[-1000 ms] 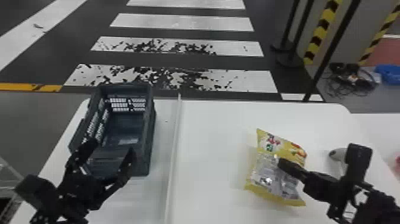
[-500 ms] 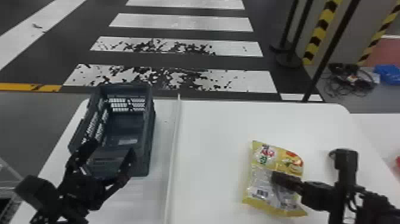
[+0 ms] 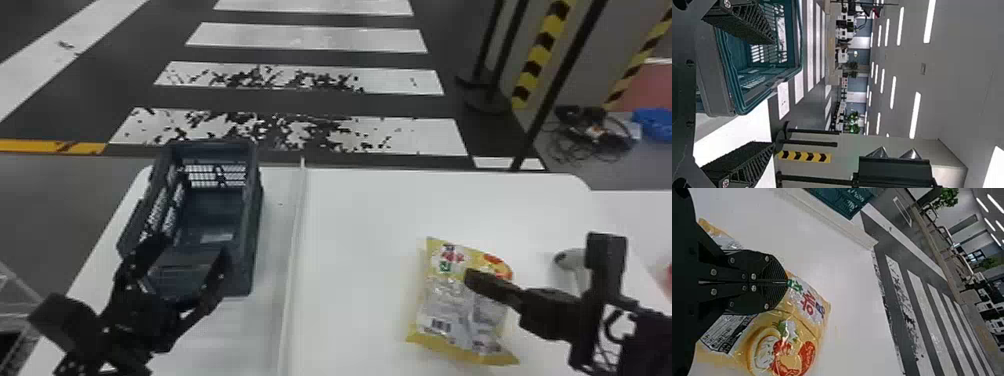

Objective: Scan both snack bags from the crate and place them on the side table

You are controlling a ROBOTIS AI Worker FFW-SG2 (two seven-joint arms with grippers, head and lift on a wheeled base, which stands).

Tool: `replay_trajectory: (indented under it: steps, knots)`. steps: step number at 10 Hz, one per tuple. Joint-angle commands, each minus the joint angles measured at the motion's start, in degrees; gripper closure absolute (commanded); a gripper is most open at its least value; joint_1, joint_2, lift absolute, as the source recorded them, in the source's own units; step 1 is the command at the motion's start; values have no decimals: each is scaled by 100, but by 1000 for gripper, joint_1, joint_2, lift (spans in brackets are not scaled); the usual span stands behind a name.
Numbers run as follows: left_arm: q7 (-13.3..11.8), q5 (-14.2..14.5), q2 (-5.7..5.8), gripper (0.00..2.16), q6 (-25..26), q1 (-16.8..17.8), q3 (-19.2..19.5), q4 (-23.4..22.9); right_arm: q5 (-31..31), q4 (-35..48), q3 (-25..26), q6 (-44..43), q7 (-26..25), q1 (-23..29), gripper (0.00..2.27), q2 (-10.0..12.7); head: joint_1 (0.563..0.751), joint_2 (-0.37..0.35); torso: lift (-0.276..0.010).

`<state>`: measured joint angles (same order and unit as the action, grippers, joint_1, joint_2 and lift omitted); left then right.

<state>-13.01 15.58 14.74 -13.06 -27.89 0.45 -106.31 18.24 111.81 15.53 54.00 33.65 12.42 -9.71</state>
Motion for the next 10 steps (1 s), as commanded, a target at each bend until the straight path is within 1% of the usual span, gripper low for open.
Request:
replay_trajectory:
  steps: [1, 3, 5, 10]
  knots:
    - [0, 6, 3, 80, 2, -6, 26, 5, 13, 307, 134, 380, -8, 85, 2256, 22, 695, -16, -95]
    - [0, 6, 3, 80, 2, 29, 17, 40, -14, 562, 380, 819, -17, 411, 2253, 39, 695, -24, -95]
    - [0, 6, -15, 80, 2, 64, 8, 101, -5, 667, 530, 907, 1, 613, 2256, 66, 695, -40, -95]
    - [0, 77, 12, 80, 2, 64, -1, 119, -357, 175, 371, 837, -8, 490, 2253, 66, 695, -59, -95]
